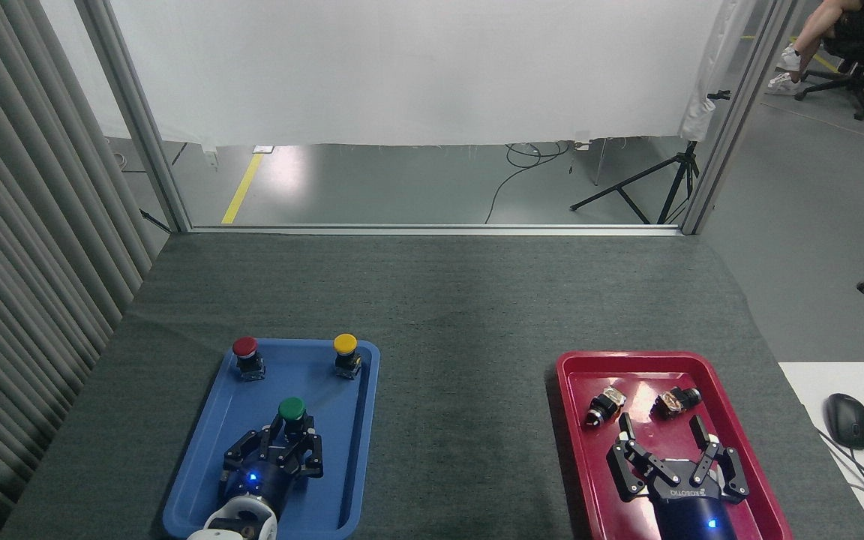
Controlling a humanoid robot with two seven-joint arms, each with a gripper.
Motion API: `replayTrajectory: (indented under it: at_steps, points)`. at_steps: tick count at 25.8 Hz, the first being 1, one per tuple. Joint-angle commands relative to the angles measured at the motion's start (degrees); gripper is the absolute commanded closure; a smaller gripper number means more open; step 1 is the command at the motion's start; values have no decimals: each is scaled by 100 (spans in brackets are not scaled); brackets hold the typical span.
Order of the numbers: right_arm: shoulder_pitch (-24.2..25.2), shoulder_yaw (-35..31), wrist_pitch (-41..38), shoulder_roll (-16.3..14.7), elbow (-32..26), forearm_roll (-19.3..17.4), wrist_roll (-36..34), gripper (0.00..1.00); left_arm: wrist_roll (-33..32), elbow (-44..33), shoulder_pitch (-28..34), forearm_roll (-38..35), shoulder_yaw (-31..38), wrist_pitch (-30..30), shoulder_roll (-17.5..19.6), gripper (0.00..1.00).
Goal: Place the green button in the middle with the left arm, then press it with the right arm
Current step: 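Carry the green button off the blue tray toward the table middle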
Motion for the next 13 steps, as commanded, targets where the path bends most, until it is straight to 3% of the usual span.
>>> replayTrajectory:
  at_steps: [1,2,9,11,13]
  points:
    - [-48,-14,6,2,13,-9,13,1,182,-43,31,-13,-7,-360,75,94]
    - [-48,-14,6,-7,13,-9,13,1,296,-17,31,-13,2,-711,119,100]
    - [-31,-5,6,-7,13,0,13,1,578,-236,-259,-110,-33,-2478,286,100]
    - [-31,-5,6,-7,13,0,13,1,648,-113,-742,-224,-595,-3471,242,100]
    - [-31,-5,15,-7,13,0,13,1,727,142,-1120,-295,-1228,-3700,119,100]
